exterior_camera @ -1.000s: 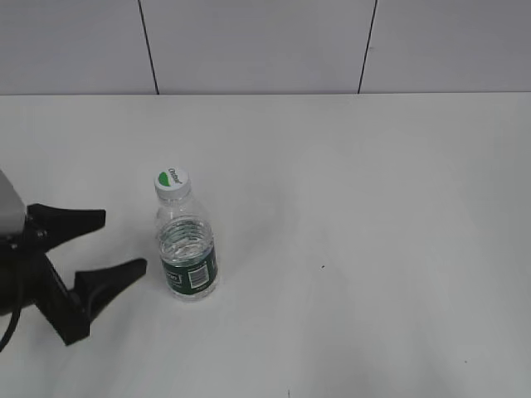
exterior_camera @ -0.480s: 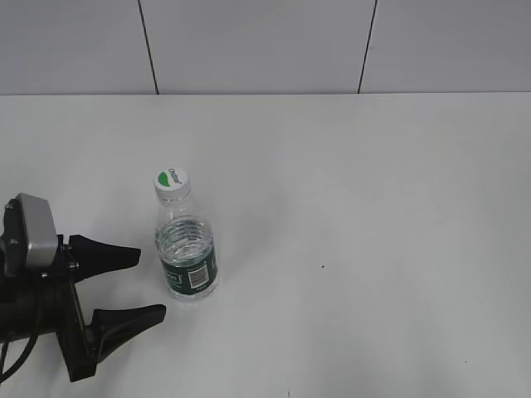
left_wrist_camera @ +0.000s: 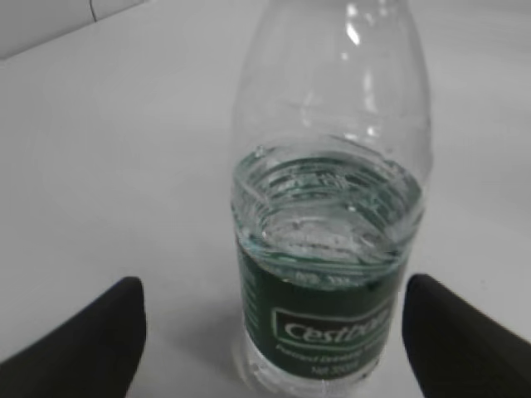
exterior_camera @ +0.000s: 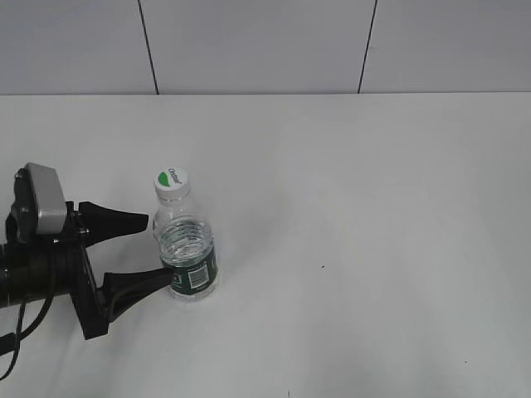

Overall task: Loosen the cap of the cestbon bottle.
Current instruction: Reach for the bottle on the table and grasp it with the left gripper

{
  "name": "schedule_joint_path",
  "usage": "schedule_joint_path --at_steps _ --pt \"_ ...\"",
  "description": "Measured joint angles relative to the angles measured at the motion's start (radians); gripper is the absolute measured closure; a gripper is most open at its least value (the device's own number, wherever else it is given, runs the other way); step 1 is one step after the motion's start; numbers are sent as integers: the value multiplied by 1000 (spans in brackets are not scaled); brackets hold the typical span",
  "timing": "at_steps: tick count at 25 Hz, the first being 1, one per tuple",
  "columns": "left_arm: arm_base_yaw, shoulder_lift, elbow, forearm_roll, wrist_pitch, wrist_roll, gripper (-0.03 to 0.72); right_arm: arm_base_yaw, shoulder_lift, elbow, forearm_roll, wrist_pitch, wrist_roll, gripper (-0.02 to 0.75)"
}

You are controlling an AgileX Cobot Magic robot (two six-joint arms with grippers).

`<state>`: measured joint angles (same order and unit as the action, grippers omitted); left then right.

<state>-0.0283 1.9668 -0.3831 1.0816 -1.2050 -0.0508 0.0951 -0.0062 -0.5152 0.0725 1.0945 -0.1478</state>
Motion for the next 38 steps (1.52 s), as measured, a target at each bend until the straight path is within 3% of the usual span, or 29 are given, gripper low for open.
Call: schedule_joint_path --at_steps 15,24,33,38 --pt "0 1 -75 144 -1 -76 114 0 0 0 0 0 0 150" --pt "-5 15 -113 164 14 -125 97 0 0 0 0 0 0 150" --pt "-130 81 -158 107 56 -140 98 0 0 0 0 0 0 150" --pt "-143 83 -168 56 84 -140 98 0 0 0 0 0 0 150"
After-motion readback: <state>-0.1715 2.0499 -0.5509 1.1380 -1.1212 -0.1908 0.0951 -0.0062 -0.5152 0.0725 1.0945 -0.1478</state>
